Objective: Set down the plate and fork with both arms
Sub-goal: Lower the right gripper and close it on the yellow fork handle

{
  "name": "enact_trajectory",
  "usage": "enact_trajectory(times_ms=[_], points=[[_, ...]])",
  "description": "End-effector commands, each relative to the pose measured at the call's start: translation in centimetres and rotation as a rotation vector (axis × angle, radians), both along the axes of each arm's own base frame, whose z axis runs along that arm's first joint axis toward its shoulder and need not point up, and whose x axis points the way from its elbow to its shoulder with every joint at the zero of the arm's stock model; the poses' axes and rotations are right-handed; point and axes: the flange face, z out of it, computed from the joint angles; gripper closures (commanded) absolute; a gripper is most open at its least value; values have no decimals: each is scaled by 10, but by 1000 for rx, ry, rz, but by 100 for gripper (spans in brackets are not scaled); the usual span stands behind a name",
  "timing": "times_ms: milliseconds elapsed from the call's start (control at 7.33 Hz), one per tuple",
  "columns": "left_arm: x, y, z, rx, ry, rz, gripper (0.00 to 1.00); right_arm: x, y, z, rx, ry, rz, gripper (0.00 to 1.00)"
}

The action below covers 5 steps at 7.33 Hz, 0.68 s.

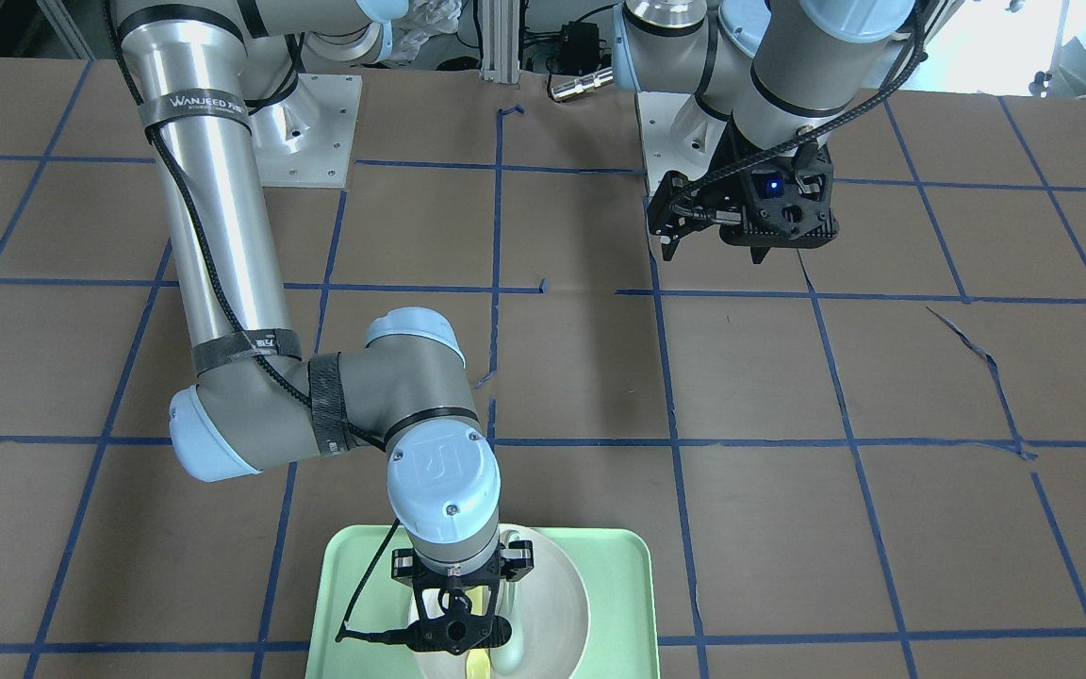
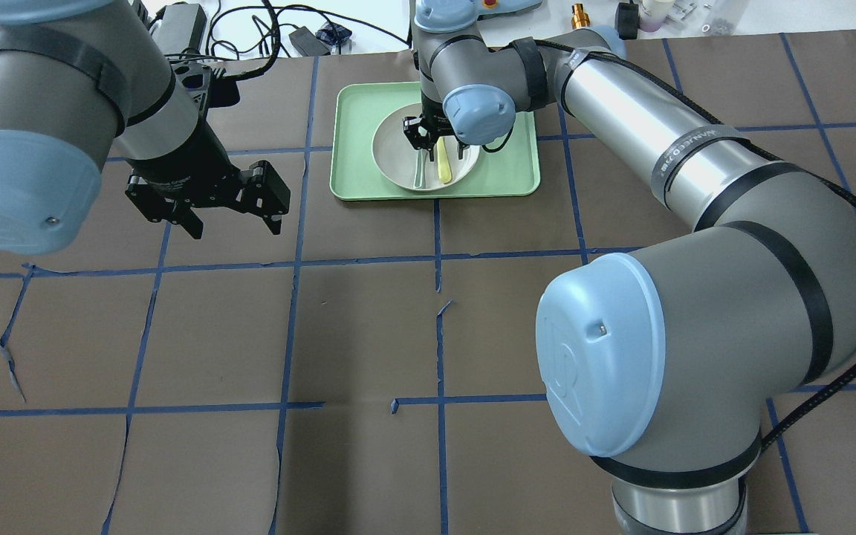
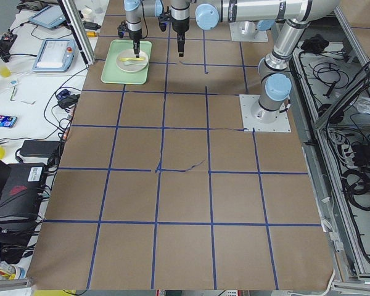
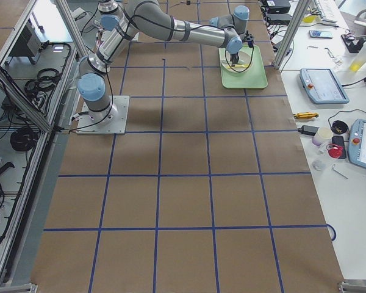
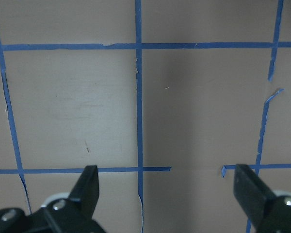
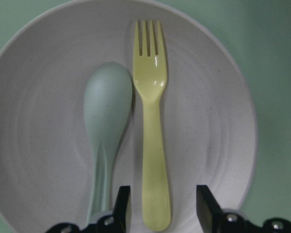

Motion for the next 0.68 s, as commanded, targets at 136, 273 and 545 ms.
enact_trajectory(times_ms=[136,273,545], points=[[0,1,-7,9,-2,2,0,1,-1,-6,2,-3,-7,45],[0,1,-7,9,-2,2,0,2,-1,-10,10,-17,-6,45],[0,1,-7,9,0,2,0,2,-1,-16,19,-16,-6,50]])
